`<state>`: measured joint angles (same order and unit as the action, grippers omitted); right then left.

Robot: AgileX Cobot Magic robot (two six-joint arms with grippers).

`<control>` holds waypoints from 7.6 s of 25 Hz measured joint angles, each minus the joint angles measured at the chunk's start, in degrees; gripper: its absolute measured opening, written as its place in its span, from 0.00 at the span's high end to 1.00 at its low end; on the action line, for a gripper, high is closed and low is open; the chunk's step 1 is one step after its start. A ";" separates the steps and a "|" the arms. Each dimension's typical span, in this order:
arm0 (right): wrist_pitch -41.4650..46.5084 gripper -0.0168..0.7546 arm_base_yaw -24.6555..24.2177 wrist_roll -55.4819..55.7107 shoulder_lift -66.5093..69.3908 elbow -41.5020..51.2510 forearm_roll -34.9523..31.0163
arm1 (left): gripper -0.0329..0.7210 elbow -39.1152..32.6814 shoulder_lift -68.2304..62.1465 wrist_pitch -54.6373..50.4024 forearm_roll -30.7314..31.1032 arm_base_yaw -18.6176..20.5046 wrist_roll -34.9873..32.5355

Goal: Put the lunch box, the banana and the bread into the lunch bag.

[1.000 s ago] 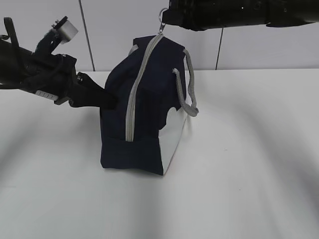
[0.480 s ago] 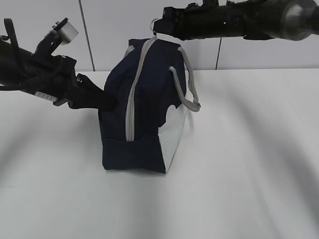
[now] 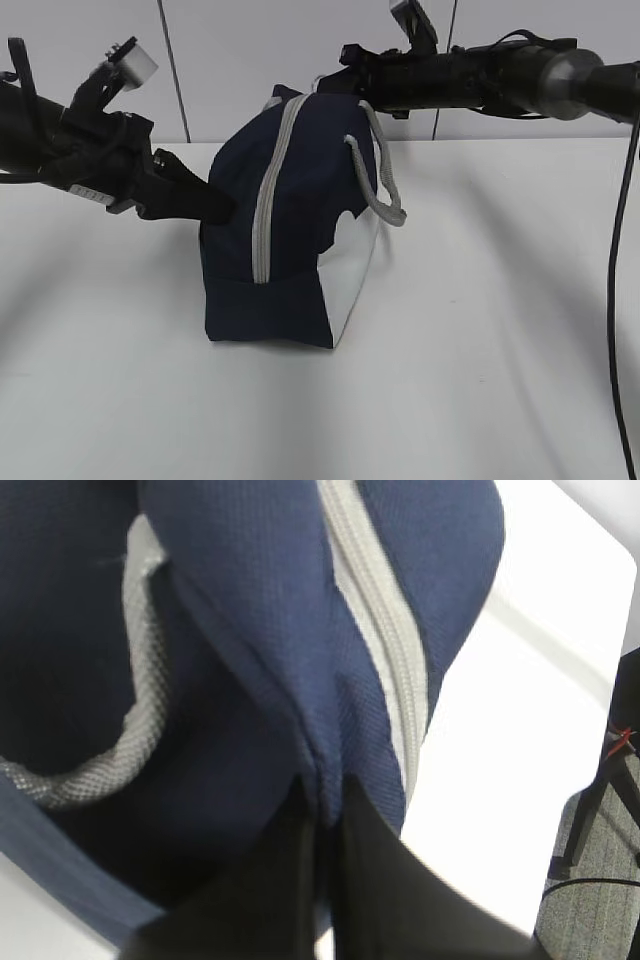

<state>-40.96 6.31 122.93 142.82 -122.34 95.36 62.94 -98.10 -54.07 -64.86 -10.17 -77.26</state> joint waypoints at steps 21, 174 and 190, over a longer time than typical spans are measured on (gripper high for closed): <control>-13.49 1.00 -0.94 13.06 3.31 -11.29 5.57 | 0.84 0.00 0.99 2.03 -1.40 1.28 7.33; -3.43 0.30 -2.78 27.80 8.67 -22.11 12.24 | 0.19 35.98 -17.07 9.18 3.13 -1.16 33.48; -13.23 0.33 -4.69 26.70 -4.93 -7.26 12.36 | 0.19 35.98 -17.07 8.22 11.25 -0.15 35.05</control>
<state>-54.19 1.62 149.63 137.89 -129.60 107.73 98.93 -115.17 -45.85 -53.61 -10.32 -42.20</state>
